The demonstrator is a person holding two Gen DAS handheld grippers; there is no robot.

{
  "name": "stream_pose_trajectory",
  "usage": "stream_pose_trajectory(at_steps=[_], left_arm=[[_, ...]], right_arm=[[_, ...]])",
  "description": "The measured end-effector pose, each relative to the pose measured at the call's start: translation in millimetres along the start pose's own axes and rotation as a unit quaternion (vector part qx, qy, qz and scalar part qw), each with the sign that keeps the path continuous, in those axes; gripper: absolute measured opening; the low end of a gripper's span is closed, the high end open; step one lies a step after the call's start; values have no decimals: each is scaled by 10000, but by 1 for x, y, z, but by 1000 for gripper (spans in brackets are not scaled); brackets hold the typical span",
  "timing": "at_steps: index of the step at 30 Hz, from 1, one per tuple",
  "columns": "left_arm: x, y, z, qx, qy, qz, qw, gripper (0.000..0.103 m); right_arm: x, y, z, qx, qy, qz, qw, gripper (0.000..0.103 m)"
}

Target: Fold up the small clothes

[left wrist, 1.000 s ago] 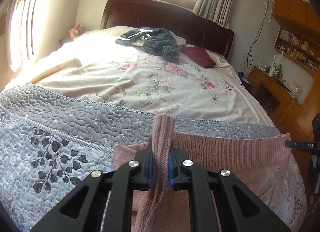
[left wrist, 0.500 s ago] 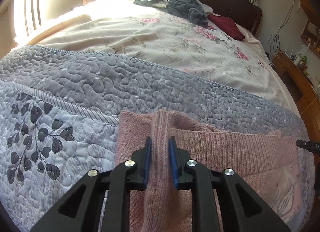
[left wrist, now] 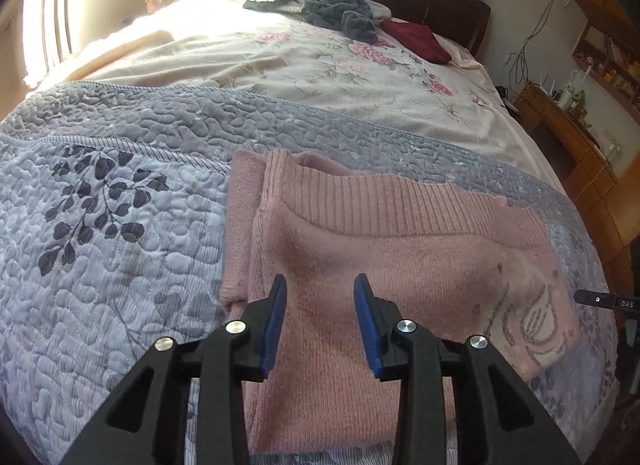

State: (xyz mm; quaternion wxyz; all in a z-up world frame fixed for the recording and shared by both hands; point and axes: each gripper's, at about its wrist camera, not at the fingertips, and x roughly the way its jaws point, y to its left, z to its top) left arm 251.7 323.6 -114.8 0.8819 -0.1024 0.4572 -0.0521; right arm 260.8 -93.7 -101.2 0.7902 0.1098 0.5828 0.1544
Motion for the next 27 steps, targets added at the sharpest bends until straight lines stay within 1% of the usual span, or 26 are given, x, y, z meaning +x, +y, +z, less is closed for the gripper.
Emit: stream_pose_trajectory(at_steps=[2, 4, 5, 6, 8, 9, 11, 12, 15, 19, 22, 24, 25, 26, 27], left_arm=[[-1, -7, -15, 20, 161, -52, 9999, 37], [1, -10, -27, 44, 268, -9, 9996, 39], [3, -11, -32, 61, 315, 34, 9995, 40], [5, -11, -37, 46, 367, 84, 9993, 40], [9, -8, -42, 14, 467, 128, 9988, 40], [12, -7, -44, 17, 509, 170, 9986, 40], [15, -3, -47, 25, 574, 213, 9981, 40], [18, -2, -48, 12, 612, 220, 9979, 40], [22, 2, -50, -26, 649, 229, 9976, 40], [27, 4, -52, -54, 663, 235, 9975, 40], [27, 4, -52, -75, 660, 235, 9975, 40], [26, 2, -50, -95, 702, 262, 9971, 40], [24, 1, -47, -120, 715, 263, 9970, 40], [22, -1, -43, -145, 697, 245, 9972, 41], [18, -3, -39, -148, 632, 199, 9977, 42]], right_arm=[[4, 3, -22, 4, 158, 65, 9999, 45], [11, 5, -38, -33, 295, 18, 9996, 44], [14, 5, -43, -47, 359, -12, 9993, 36], [17, 5, -44, -8, 405, -49, 9992, 24], [12, 4, -44, 70, 363, -30, 9993, 14], [6, 4, -45, 95, 302, 21, 9995, 12], [-3, 6, -42, 84, 219, 41, 9997, 8], [-3, 5, -42, 72, 228, -32, 9997, 7], [7, 0, -45, 79, 381, -216, 9990, 6], [22, -12, -50, 278, 472, -151, 9984, 6], [23, -13, -48, 280, 514, -144, 9982, 13], [17, -12, -42, 274, 504, -88, 9983, 23], [11, -13, -38, 285, 454, -39, 9986, 25], [5, -14, -33, 318, 366, 18, 9988, 35], [-2, -16, -27, 363, 257, 75, 9990, 51]])
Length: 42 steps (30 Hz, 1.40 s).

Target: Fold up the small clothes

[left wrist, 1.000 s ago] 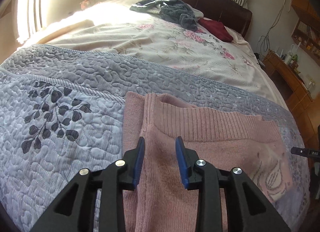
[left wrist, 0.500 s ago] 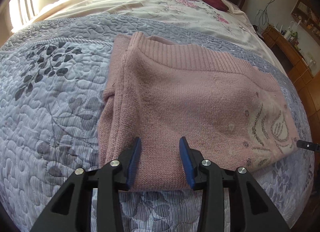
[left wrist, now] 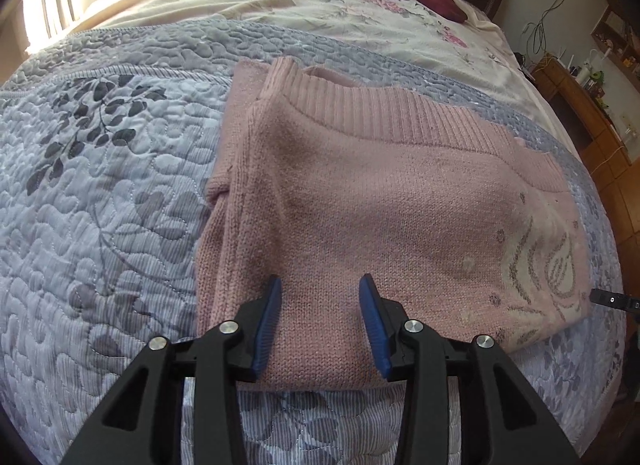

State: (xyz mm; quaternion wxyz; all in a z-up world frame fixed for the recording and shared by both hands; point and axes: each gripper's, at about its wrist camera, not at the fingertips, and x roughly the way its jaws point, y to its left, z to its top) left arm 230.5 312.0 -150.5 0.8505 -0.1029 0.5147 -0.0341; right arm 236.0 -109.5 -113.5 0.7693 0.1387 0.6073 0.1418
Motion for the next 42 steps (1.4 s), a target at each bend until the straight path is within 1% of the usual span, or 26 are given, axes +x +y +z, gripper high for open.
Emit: stream_pose_trajectory(at_steps=[2, 5, 9, 11, 13, 16, 19, 20, 21, 22, 24, 25, 26, 27, 31, 38, 42], left_arm=[[-6, -8, 9, 73, -140, -67, 9999, 48], [-3, -23, 25, 201, -187, -97, 9996, 50], [13, -39, 43, 286, -153, -129, 9994, 50], [22, -42, 49, 264, -114, -194, 9994, 50], [30, -45, 52, 273, -62, -161, 9995, 50], [42, -42, 54, 219, 56, -165, 9996, 50], [49, -39, 53, 189, 90, -195, 9996, 50], [50, -39, 53, 203, 95, -195, 9996, 50], [51, -38, 52, 225, 100, -188, 9995, 50], [51, -38, 52, 242, 102, -182, 9995, 50], [53, -38, 52, 258, 114, -183, 9994, 50], [53, -38, 52, 257, 119, -190, 9994, 50], [53, -37, 52, 258, 124, -199, 9994, 51], [54, -37, 52, 261, 128, -207, 9994, 51], [56, -36, 52, 249, 130, -212, 9994, 51], [57, -37, 52, 243, 137, -221, 9994, 52], [47, -34, 52, 148, 159, -319, 9993, 52]], right_arm=[[-10, -6, 14, 114, -188, 162, 9996, 67], [-9, -20, 38, 374, -210, 452, 9981, 66], [12, -35, 59, 636, -52, 620, 9960, 66], [23, -39, 63, 756, 32, 753, 9943, 66], [33, -43, 67, 870, 76, 881, 9923, 66], [44, -49, 69, 1020, 44, 1103, 9886, 65], [52, -52, 75, 1114, -54, 1309, 9851, 64], [53, -52, 77, 1146, -99, 1404, 9834, 62], [55, -53, 78, 1175, -120, 1491, 9817, 57], [57, -53, 79, 1206, -107, 1544, 9806, 54], [61, -52, 83, 1202, -89, 1550, 9805, 40], [64, -50, 84, 1182, -84, 1556, 9807, 36], [64, -50, 86, 1164, -93, 1579, 9805, 30], [63, -49, 86, 1141, -105, 1559, 9811, 28], [65, -48, 83, 1134, -118, 1454, 9828, 27], [65, -51, 81, 1214, -98, 1442, 9820, 27], [50, -41, 85, 1131, -163, 1415, 9833, 24]])
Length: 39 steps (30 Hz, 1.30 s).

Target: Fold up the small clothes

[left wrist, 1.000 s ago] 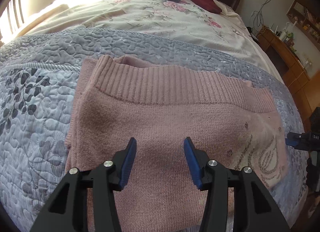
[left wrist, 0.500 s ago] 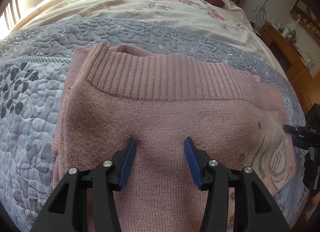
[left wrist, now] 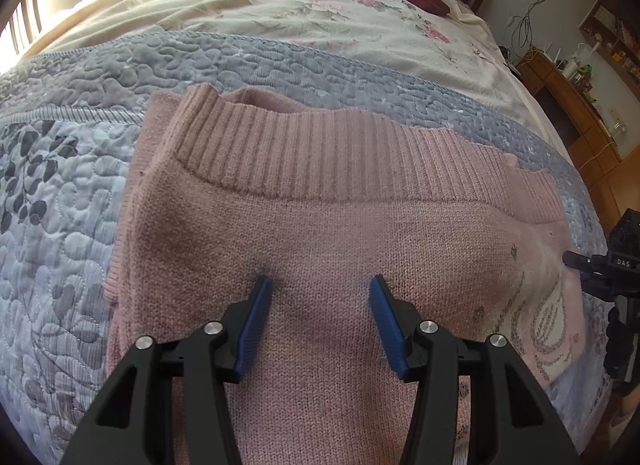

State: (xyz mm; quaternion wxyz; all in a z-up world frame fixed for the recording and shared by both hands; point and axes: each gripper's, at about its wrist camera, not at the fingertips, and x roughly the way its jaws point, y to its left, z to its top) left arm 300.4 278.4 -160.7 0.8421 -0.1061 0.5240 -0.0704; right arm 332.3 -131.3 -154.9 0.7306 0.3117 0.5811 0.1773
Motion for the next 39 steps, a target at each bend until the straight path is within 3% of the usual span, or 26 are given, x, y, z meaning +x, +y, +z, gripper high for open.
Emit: stream_pose_trajectory(at_steps=[4, 9, 14, 18, 22, 27, 29, 35, 39], left_arm=[[-21, 8, -3, -88, -130, -216, 9996, 52], [-36, 17, -6, -163, -184, -422, 9988, 52], [-42, 21, -5, -230, -237, -580, 9978, 52], [-45, 23, -5, -324, -306, -735, 9963, 52], [-49, 28, -2, -503, -350, -950, 9936, 52], [-49, 28, 6, -814, -343, -1322, 9873, 52], [-48, 26, 9, -991, -317, -1556, 9823, 52], [-37, -3, 21, -1236, -233, -2126, 9690, 55], [-17, -33, 30, -1142, 30, -2340, 9655, 61]], right_arm=[[-15, 38, 2, -346, -81, 136, 9993, 22], [-7, 115, 0, -1186, 44, 127, 9929, 22], [37, 187, -15, -2022, 419, -153, 9783, 21], [85, 217, -32, -2291, 832, -413, 9690, 18], [119, 219, -41, -2197, 1119, -581, 9674, 25], [121, 211, -43, -1961, 1296, -201, 9718, 53], [111, 208, -39, -1851, 1291, -71, 9742, 54], [47, 195, -25, -1649, 774, 245, 9830, 59], [8, 164, -15, -1550, 329, -119, 9873, 61]])
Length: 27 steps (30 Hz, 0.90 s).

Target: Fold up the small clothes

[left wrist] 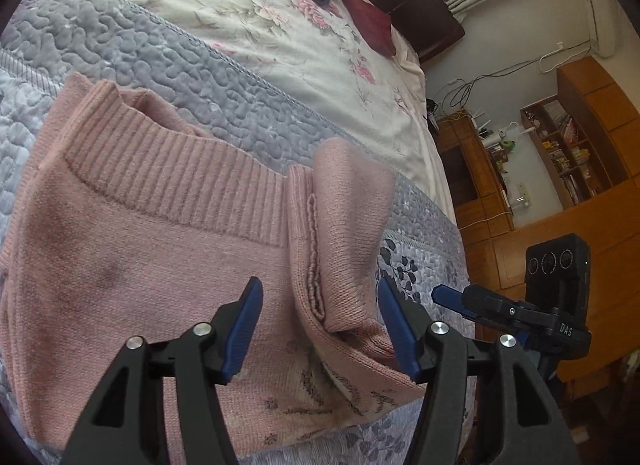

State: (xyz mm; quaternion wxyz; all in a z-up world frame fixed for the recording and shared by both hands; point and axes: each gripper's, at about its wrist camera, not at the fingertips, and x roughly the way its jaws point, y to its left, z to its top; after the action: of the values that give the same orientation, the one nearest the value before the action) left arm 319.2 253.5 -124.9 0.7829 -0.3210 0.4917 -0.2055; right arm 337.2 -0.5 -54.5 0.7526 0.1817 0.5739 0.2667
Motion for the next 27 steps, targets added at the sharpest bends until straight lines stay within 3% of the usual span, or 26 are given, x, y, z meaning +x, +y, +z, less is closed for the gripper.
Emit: stream_pose_trajectory(at_steps=[8, 17, 18, 20, 27], left_arm=[[55, 1, -2, -306, 438, 95, 9985, 61], [72, -7, 7, -400, 378, 18, 9985, 59], [72, -12, 6, -317, 352, 73, 9989, 55], [73, -18, 5, -162, 278, 226, 9992, 29], [44, -29, 3, -62, 4, -415, 9991, 23]], right_arm=[[-1, -80, -39, 609, 79, -278, 9977, 61], [9, -108, -70, 936, 142, -217, 9953, 61], [9, -107, -69, 943, 132, -208, 9952, 61], [10, -105, -68, 955, 123, -188, 9952, 61], [16, -92, -69, 847, 160, -254, 9960, 61]])
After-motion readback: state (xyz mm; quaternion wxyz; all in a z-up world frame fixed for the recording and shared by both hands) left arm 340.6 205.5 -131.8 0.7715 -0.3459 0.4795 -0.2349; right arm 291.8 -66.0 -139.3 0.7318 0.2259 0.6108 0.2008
